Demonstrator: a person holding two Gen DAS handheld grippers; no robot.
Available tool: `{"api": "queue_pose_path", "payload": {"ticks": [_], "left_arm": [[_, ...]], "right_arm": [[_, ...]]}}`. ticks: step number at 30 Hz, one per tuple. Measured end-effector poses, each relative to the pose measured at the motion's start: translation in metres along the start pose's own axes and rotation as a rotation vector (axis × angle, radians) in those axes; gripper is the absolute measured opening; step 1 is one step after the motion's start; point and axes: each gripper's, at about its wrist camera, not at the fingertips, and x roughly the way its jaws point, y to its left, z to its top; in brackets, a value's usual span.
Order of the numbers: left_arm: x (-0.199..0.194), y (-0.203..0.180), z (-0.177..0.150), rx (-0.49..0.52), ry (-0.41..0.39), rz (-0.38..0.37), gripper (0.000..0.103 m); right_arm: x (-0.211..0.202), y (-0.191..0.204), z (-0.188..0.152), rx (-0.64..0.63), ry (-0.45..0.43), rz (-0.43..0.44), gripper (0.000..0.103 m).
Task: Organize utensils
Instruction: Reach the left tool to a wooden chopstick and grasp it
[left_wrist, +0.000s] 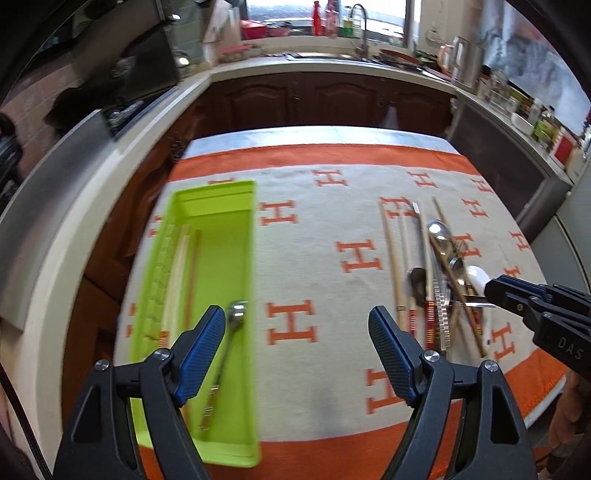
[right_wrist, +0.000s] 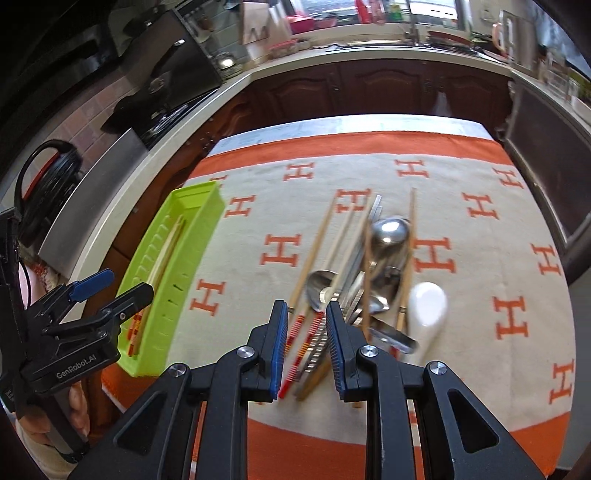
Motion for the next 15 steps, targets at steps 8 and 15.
{"api": "queue_pose_path", "payload": {"ticks": [8, 15], "left_arm": [[0.055, -0.039, 0.017, -0.003, 0.072, -0.147, 0.072], [0.106, -0.053, 0.015, -0.028, 0.166, -0.175, 0.048]], "right_arm": [[0.004, -0.044, -0.003, 0.070, -0.002, 0.000, 0.022], [0.014, -0.065, -0.003, 0.096, 0.005, 0.011, 0.022]]}}
